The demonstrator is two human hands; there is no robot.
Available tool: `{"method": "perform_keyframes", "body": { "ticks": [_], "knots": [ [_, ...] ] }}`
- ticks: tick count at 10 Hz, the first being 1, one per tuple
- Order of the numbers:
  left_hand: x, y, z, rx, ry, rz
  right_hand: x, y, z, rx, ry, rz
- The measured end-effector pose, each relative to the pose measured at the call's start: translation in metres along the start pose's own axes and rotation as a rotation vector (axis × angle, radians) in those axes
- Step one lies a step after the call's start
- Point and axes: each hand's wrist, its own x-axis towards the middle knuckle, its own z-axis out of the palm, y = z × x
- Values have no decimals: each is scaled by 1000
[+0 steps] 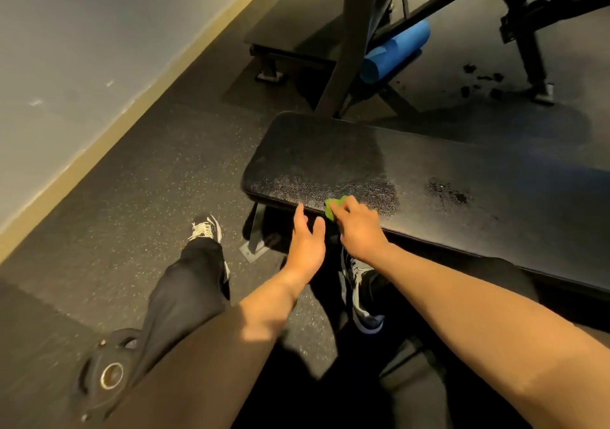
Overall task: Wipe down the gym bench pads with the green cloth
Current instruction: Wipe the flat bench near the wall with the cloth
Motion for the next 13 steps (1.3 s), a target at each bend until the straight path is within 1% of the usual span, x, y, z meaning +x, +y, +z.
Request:
{"method": "perform_keyframes", "body": {
  "ticks": [1,2,3,4,5,6,7,8,9,10,11,12,13],
  "knots": [
    [-16,-11,23,-446,-41,-268,-12,-2,7,184,-103,-156],
    [-15,-20,30,-707,-27,-358,-21,-12,12,144,-215,-176],
    [-3,-20,17,-608,61,-281,-13,-21,0,217,-232,-180],
    [22,-14,-4,-514,318,-195,-3,-13,-12,354,-88,-114],
    [43,4,-23,-580,634,-203,1,12,-16,110,94,59],
    [68,18,-22,-512,762,-100,2,28,-10,89,108,145],
    [80,13,-9,-106,752,-121,6,30,-4,152,149,139],
    [76,8,23,700,692,-159,8,34,-1,214,182,137],
    [40,5,43,170,567,-124,6,39,3,239,221,116],
    [16,-10,65,133,375,142,1,37,10,226,248,105],
    [1,-16,74,214,200,348,-3,34,11,234,256,123],
    [6,-24,70,163,247,333,-5,35,9,215,226,102],
    [15,-23,55,20,451,151,-9,37,10,211,239,80]
  ]
}}
